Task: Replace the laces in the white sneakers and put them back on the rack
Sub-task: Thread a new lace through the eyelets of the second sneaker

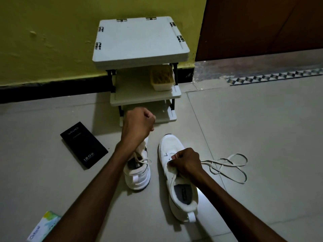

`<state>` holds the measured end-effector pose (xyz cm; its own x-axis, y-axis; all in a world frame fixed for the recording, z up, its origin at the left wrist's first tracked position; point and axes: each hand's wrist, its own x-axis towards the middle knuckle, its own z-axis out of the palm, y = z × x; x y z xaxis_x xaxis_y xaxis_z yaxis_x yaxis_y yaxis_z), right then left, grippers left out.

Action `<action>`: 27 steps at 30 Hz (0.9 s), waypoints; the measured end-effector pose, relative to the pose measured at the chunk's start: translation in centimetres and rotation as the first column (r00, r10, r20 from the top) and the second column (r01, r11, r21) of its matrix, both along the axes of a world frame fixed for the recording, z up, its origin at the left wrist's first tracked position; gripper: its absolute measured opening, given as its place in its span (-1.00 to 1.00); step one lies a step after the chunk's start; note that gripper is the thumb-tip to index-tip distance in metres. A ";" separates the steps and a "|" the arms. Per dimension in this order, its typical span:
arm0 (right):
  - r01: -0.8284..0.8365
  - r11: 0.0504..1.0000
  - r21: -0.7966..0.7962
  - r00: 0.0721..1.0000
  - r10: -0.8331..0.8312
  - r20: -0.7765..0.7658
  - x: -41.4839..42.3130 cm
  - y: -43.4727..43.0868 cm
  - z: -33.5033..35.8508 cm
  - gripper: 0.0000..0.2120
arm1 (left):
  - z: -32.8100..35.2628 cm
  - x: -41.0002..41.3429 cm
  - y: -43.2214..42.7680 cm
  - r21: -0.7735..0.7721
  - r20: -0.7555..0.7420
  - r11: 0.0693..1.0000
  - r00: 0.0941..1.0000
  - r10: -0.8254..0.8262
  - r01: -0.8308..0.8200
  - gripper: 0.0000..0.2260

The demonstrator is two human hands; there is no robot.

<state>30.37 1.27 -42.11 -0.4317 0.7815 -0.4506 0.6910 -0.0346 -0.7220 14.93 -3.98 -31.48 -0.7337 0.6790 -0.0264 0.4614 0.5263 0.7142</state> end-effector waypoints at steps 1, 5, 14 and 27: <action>0.001 1.000 -0.005 1.000 -0.001 -0.005 0.0 0.0 0.1 -0.76 | 0.0 0.1 0.0 -0.019 0.035 0.999 0.999 -0.042 0.042 -0.82; 0.008 1.000 0.029 1.000 -0.008 -0.005 0.1 -0.1 0.2 -0.73 | -3.4 2.3 -0.2 -0.271 0.075 0.931 0.970 -0.233 0.245 -0.96; -0.017 0.996 0.091 1.000 0.019 -0.015 0.3 -0.1 0.0 -0.78 | -9.0 4.1 -0.3 -0.375 -0.110 0.898 0.950 -0.291 0.231 -0.89; -0.024 0.991 0.135 1.000 0.023 0.011 0.2 -0.6 -0.6 -0.68 | 5.5 1.0 0.7 0.483 0.149 0.875 0.983 -0.107 0.022 -0.86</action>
